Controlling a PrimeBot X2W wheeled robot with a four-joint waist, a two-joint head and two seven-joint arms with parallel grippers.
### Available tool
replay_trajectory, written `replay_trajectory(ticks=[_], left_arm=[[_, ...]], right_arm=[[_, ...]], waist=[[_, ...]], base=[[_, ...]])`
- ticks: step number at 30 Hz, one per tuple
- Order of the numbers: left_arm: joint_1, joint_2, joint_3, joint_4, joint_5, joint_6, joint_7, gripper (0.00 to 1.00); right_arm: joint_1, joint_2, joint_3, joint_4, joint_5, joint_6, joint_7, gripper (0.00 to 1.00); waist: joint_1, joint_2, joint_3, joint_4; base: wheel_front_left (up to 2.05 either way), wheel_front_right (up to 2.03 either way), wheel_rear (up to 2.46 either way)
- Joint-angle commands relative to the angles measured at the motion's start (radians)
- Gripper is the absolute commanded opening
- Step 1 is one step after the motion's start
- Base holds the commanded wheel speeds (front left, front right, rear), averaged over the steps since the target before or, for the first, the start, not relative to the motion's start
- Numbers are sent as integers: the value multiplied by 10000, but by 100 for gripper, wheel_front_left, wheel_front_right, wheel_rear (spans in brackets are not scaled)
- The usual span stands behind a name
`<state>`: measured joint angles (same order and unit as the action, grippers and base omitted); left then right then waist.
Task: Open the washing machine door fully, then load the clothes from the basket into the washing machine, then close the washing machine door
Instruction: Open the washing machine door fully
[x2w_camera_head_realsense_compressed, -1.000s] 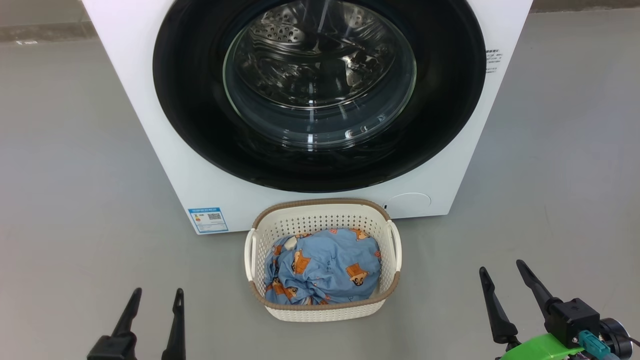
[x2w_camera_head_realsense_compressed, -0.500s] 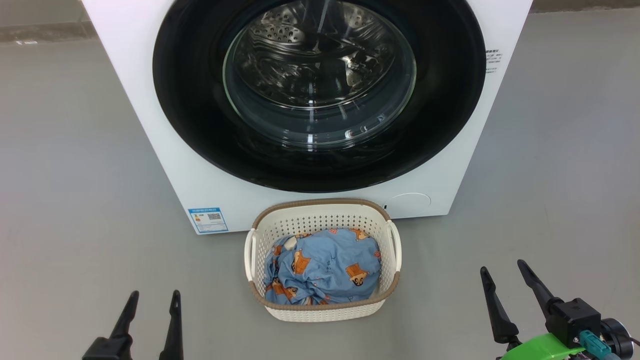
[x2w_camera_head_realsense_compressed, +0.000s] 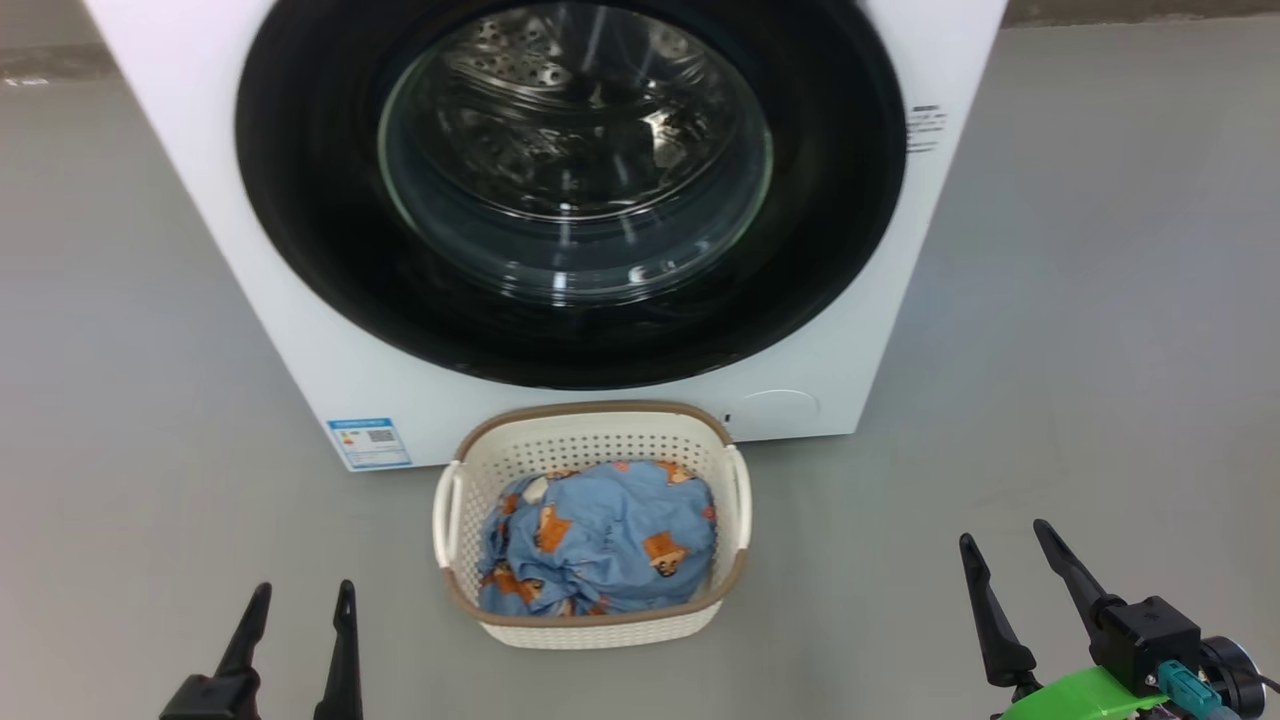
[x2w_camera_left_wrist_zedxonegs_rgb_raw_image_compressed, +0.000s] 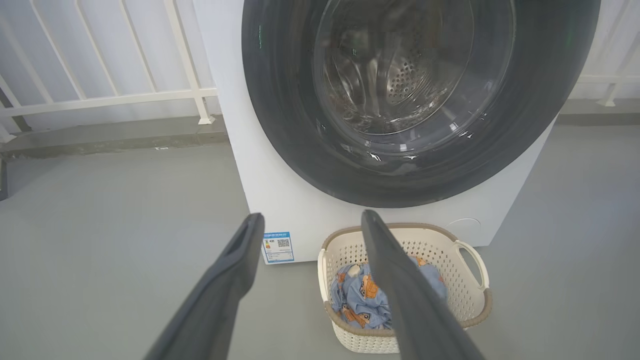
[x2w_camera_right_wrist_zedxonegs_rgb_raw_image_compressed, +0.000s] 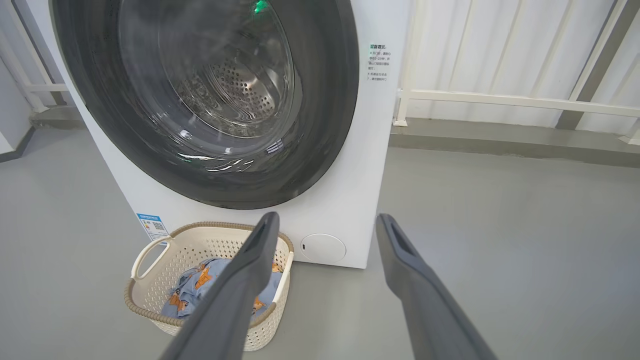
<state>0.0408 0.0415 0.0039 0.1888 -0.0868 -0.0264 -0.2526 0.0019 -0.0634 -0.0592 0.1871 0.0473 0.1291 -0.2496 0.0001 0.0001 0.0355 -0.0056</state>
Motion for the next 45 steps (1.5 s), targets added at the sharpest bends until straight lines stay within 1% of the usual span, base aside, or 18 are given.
replay_trajectory(ticks=[1, 11, 15, 20, 28, 29, 30, 31, 32, 33, 37, 40, 42, 45], left_arm=[[-368, 88, 315, -269, -117, 73, -92, 100], [-414, 88, 331, -308, -166, 71, -92, 100], [-410, 88, 387, -414, -485, 10, -92, 100], [-436, 87, 397, -372, -533, -54, -92, 100], [-377, 87, 386, -358, -602, -22, -92, 100], [-370, 87, 377, -346, -603, -22, -92, 100], [-363, 87, 366, -336, -603, -21, -92, 100], [-358, 87, 361, -330, -605, -22, -92, 100], [-356, 87, 361, -331, -608, -27, -92, 100], [-357, 87, 359, -334, -608, -35, -92, 100], [-369, 87, 369, -362, -606, -43, -92, 100], [-358, 87, 377, -370, -616, -27, -92, 100], [-346, 87, 366, -349, -650, -12, -92, 100], [-351, 87, 307, -372, -708, 33, -92, 100]], right_arm=[[-153, -83, 217, -248, -28, 16, -122, 100], [-169, -82, 196, -236, -6, 16, -122, 100], [-179, -84, 199, -263, 14, 16, -122, 100], [-216, -84, 193, -286, 28, 16, -122, 100], [-231, -66, 148, -372, 121, 16, -122, 100], [-229, -59, 144, -400, 154, 16, -122, 86], [-222, -53, 147, -418, 178, 16, -122, 49], [-215, -47, 148, -440, 215, 16, -122, 27], [-211, -42, 155, -459, 252, 16, -122, 2], [-208, -37, 162, -476, 278, 16, -122, 0], [-233, -7, 115, -581, 484, 16, -122, 0], [-284, 38, -77, -669, 971, 16, -122, 0], [-332, 83, -314, -608, 1831, 16, -122, 0], [-485, 118, -674, -396, 3707, 16, -122, 0]], waist=[[0, -1, 15, -6], [0, -1, 46, -13], [0, -1, 74, -1], [0, -1, 109, 0], [0, -1, 59, -16], [0, -1, 47, -17], [0, -1, 29, -16], [0, -1, 20, -17], [-1, -1, 14, -18], [-1, -1, 16, -18], [-1, -1, 35, -29], [-1, -1, 75, -39], [-1, -1, 104, -33], [-1, -1, 173, -6]], base=[[123, 123, -246], [121, 121, -242], [82, 82, -163], [46, 46, -92], [5, 5, -11], [0, 0, 0], [0, 0, 0], [0, 0, 0], [0, 0, 0], [0, 0, 0], [0, 0, 0], [0, 0, 0], [0, 0, 0], [0, 0, 0]])
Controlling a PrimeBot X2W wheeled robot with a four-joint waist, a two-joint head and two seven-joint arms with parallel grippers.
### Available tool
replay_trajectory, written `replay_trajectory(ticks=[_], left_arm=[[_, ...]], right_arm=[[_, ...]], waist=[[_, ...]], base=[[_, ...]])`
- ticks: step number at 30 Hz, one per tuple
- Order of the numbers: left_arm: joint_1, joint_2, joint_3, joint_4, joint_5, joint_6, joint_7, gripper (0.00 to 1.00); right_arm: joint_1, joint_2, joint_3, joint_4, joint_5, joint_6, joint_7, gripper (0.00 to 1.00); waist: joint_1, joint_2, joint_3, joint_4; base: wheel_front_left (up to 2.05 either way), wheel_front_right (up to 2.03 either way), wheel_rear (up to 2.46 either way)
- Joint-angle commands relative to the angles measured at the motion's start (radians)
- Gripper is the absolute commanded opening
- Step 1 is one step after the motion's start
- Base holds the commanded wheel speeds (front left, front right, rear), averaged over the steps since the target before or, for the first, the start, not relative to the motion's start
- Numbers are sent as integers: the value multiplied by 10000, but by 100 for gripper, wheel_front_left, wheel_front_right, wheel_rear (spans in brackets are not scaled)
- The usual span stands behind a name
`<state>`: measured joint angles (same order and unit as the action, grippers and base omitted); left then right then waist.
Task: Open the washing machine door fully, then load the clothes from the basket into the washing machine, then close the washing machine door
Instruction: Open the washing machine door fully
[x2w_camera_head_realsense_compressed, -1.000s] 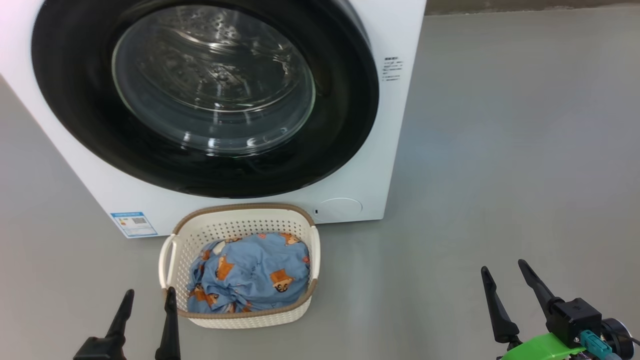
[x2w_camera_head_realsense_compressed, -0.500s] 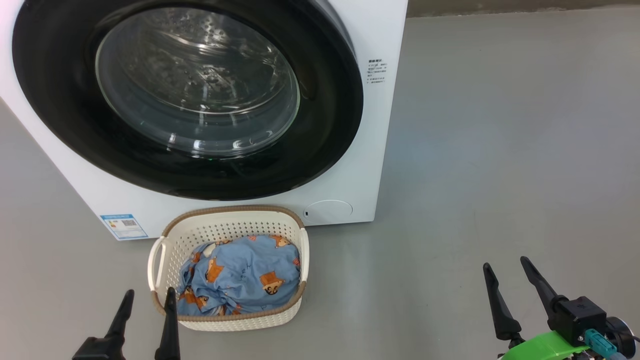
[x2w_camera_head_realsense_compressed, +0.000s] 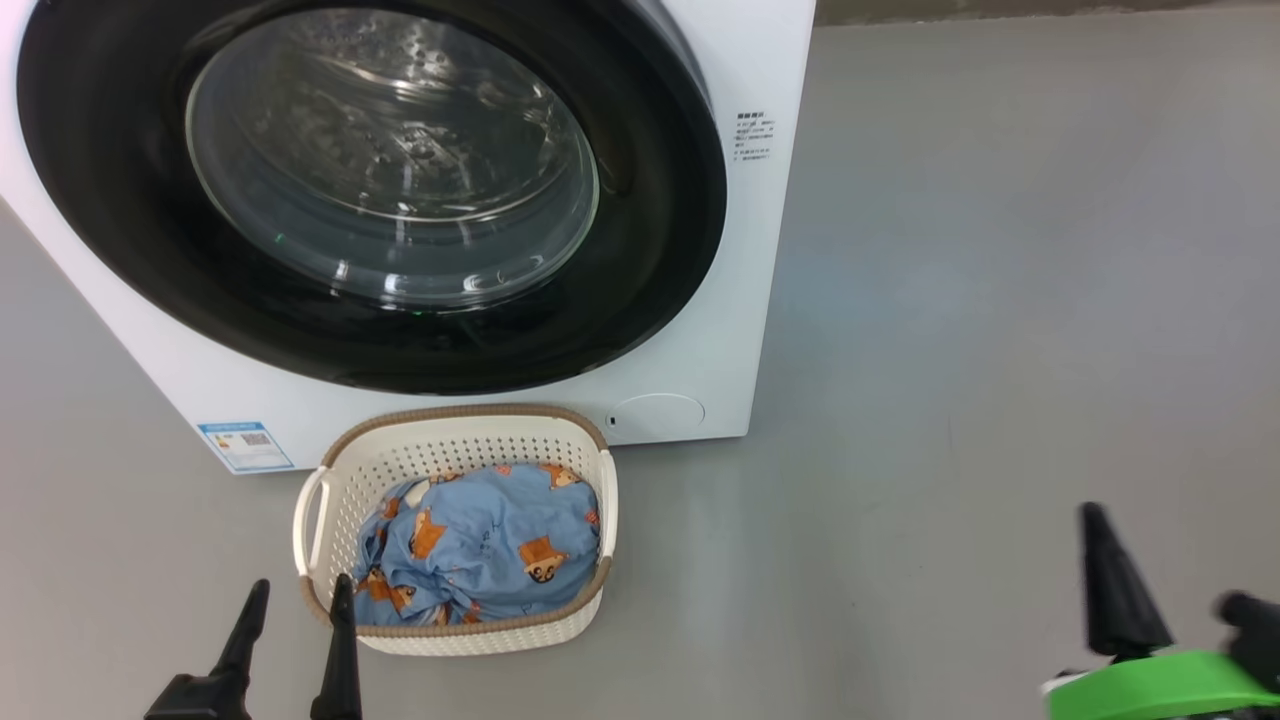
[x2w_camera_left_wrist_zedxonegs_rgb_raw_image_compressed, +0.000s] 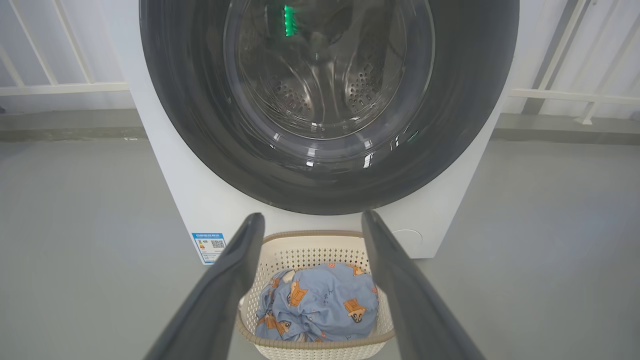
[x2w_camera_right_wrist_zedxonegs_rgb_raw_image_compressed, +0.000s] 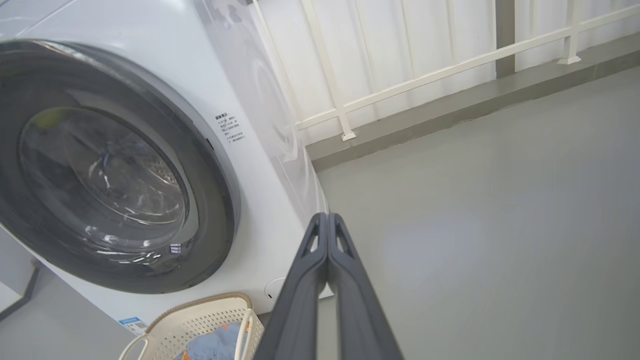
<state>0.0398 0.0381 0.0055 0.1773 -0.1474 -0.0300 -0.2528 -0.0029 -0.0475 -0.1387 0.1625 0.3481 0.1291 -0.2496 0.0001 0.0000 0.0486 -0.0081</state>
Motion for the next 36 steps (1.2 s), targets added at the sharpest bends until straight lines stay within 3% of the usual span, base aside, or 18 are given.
replay_trajectory(ticks=[1, 5, 6, 9, 13, 19, 27, 36], left_arm=[[-337, 122, 267, -276, -123, 83, -90, 100], [-298, 122, 182, -274, -236, 145, -90, 100], [-298, 122, 182, -274, -236, 145, -90, 100], [-328, 122, 111, -293, -286, 173, -90, 100], [-396, 122, 4, -331, -310, 220, -90, 100], [-634, 122, -200, -519, -358, 309, -90, 100], [-835, 122, -497, -555, -303, 363, -90, 100], [-1020, 122, -746, -668, -221, 295, -90, 100]], right_arm=[[-524, -37, -13, -64, 1603, 16, -122, 0], [-870, -32, -365, 184, 4857, 16, -122, 0], [-870, -32, -365, 184, 4857, 16, -122, 0], [-1120, -142, -547, 291, 7026, 16, -122, 0], [-1402, -874, -598, 290, 9806, 16, -62, 0], [-2006, -1867, -1648, 418, 12592, 16, 788, 0], [-3253, -2410, -3518, 1443, 14107, 16, 3027, 0], [-4557, -3247, -4654, 2331, 13930, 16, 5071, 0]], waist=[[-1, 0, 78, 26], [-1, 0, 183, 53], [-1, 0, 183, 53], [-1, 0, 324, 102], [-1, 0, 544, 167], [-1, 0, 1103, 295], [-1, 0, 1802, 601], [-1, 0, 2444, 1305]], base=[[0, 0, 0], [0, 0, 0], [0, 0, 0], [0, 0, 0], [0, 0, 0], [0, 0, 0], [0, 0, 0], [0, 0, 0]])
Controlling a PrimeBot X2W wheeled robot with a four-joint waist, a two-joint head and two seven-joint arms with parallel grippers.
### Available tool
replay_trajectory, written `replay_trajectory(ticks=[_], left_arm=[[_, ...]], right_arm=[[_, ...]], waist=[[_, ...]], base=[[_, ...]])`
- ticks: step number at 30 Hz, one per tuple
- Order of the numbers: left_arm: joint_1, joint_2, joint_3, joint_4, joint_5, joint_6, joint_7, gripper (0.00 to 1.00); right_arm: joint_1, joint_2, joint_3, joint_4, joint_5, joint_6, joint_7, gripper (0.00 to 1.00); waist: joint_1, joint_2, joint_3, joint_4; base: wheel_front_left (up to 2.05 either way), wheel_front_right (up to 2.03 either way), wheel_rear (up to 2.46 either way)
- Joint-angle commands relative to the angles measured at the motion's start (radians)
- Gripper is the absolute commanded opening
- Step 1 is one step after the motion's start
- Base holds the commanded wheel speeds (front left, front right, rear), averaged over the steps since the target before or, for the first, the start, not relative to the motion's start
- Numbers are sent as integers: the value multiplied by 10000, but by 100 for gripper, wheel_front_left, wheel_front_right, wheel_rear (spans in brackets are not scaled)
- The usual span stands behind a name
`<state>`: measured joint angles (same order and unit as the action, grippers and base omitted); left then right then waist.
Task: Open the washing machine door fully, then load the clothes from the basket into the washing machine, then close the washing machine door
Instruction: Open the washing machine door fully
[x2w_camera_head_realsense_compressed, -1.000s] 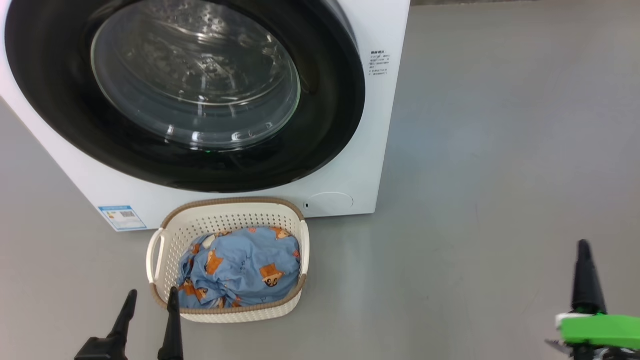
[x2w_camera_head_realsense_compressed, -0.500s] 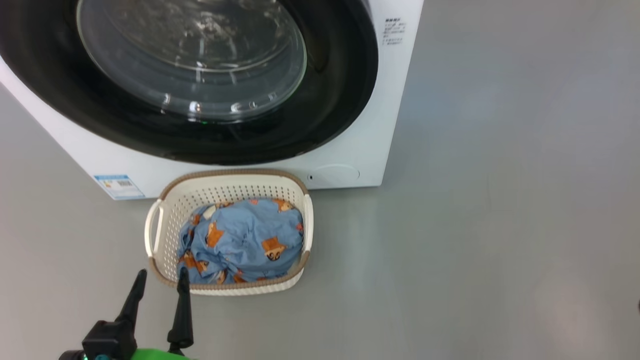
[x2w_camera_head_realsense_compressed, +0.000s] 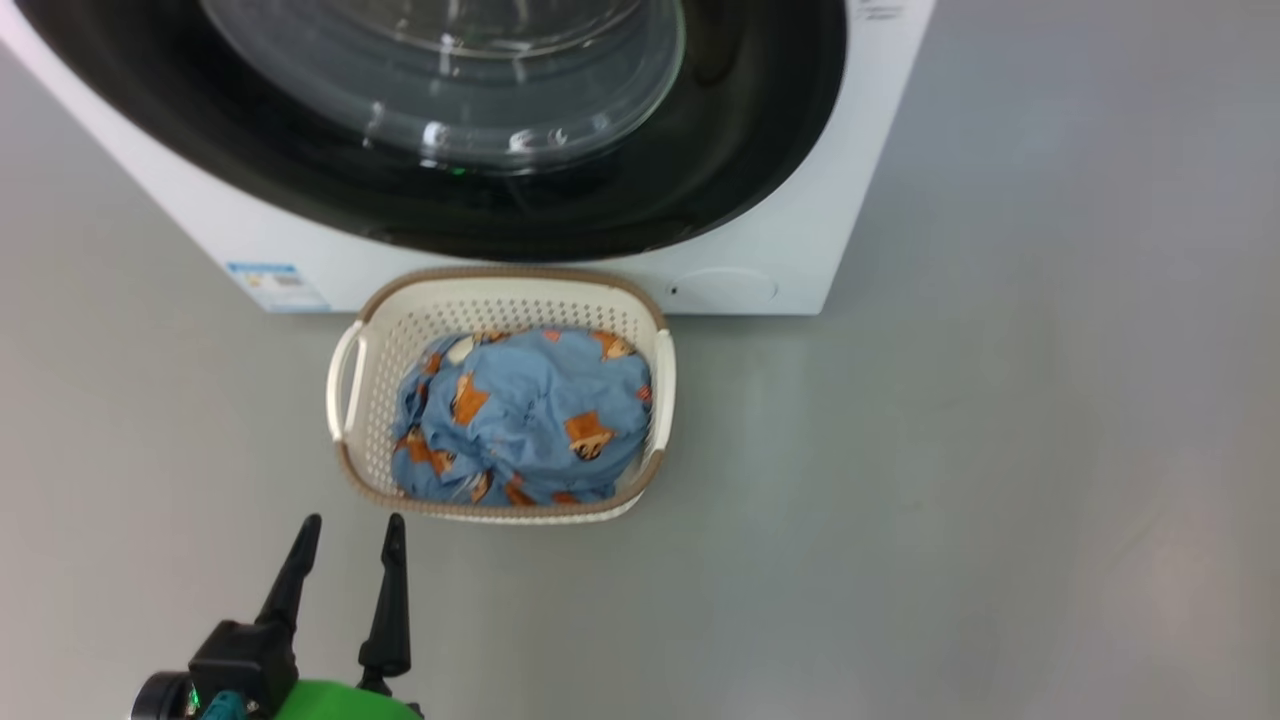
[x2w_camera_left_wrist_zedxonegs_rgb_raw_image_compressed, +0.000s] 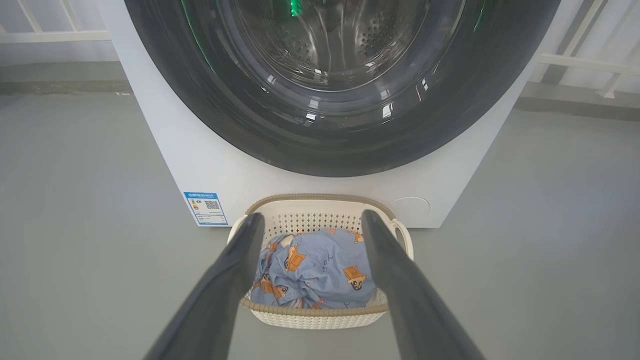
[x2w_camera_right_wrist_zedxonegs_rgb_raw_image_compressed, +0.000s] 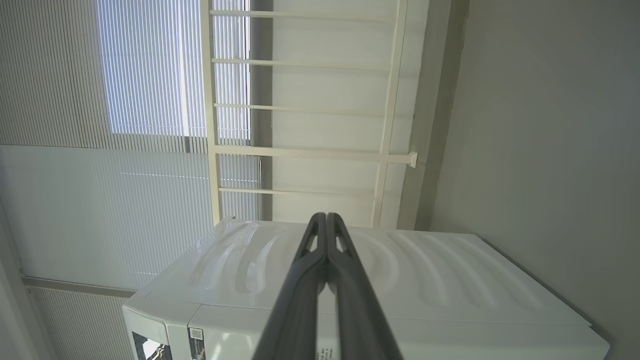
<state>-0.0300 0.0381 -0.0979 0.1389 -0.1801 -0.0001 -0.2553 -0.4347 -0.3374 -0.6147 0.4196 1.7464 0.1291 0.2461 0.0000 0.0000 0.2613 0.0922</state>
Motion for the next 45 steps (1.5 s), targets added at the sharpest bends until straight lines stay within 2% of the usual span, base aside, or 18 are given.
replay_trajectory(ticks=[1, 7, 12, 23, 35, 45], left_arm=[[-343, 122, 272, -324, 114, -17, -65, 100], [-529, 122, 106, -703, 80, -15, -65, 100], [-753, 122, -118, -1018, -59, 159, -65, 100], [-818, 122, -412, -1265, -239, 467, -65, 100], [-859, 122, -753, -1323, -612, 661, -65, 100], [-860, 122, -1081, -1371, -969, 872, -65, 100]], right_arm=[[-418, -431, 90, -210, -131, 16, 280, 0], [-1677, -761, 354, -71, -606, 16, 1112, 0], [-2630, -965, 856, -2, -1027, 16, 1793, 0], [-4081, -715, 2480, -141, -1788, 16, 2858, 0], [-5080, -683, 3662, -206, -2202, 16, 3227, 0], [-5450, -894, 4139, -260, -2330, 16, 3333, 0]], waist=[[0, 0, 410, 366], [0, 0, 1020, 708], [0, 0, 1489, 1013], [0, 0, 1954, 1718], [0, 0, 2188, 2581], [0, 0, 2384, 3145]], base=[[0, 0, 0], [0, 0, 0], [0, 0, 0], [0, 0, 0], [0, 0, 0], [0, 0, 0]])
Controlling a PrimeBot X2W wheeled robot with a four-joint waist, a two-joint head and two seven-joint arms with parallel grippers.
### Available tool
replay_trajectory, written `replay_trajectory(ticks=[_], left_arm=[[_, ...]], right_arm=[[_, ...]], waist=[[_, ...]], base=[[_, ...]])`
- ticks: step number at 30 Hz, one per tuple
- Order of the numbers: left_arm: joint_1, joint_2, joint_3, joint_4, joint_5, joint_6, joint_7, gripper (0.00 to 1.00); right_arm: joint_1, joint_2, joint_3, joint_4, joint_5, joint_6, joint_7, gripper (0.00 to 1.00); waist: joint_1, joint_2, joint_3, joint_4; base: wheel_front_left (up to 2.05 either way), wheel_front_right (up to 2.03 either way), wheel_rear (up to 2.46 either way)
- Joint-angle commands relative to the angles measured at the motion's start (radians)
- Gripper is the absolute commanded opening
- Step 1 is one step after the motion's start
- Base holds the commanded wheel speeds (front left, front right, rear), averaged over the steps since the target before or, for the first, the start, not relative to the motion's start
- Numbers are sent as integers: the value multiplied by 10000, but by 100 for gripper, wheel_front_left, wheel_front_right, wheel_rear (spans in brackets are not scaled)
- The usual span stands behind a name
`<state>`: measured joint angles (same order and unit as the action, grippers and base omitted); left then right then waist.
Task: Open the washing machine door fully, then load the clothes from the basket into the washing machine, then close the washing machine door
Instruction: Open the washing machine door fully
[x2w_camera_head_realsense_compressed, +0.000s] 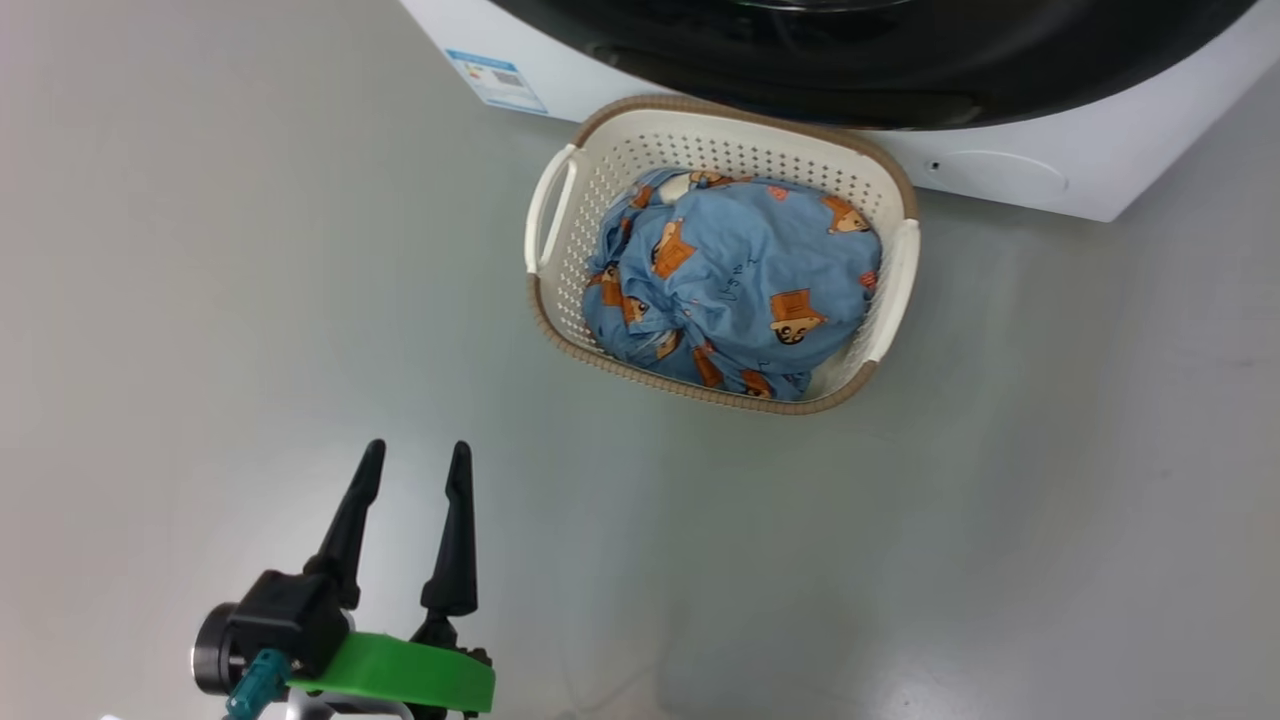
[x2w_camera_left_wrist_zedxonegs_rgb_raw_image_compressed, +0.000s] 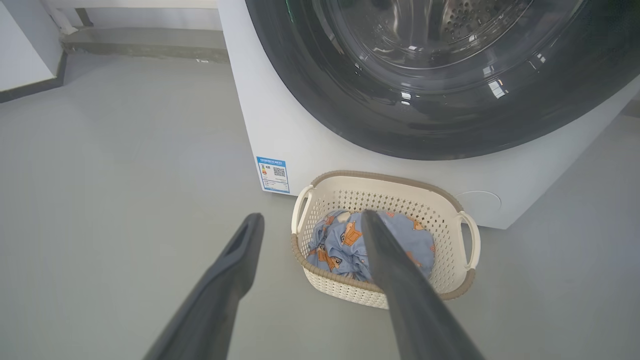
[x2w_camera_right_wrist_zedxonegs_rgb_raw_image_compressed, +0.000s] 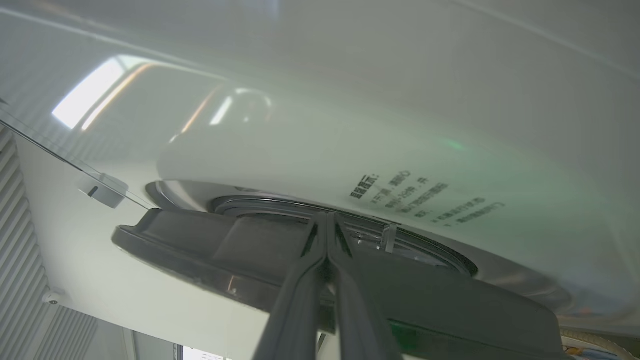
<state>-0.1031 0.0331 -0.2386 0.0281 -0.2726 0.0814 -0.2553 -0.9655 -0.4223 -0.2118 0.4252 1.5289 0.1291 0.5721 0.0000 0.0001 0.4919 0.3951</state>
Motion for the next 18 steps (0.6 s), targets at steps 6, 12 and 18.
replay_trajectory(ticks=[6, 12, 18], left_arm=[[-101, 171, 58, -312, -321, 247, -65, 100], [-70, 171, -86, -353, -482, 401, -65, 100], [-90, 171, -109, -342, -543, 474, -65, 100]], right_arm=[[-426, -321, 357, -264, -232, 16, 116, 0], [-562, -441, 636, -178, -283, 16, 193, 0], [-654, -511, 996, -95, -380, 16, 357, 0]], waist=[[0, -1, 266, 430], [0, -1, 306, 624], [0, -1, 325, 637]], base=[[0, 0, 0], [0, 0, 0], [0, 0, 0]])
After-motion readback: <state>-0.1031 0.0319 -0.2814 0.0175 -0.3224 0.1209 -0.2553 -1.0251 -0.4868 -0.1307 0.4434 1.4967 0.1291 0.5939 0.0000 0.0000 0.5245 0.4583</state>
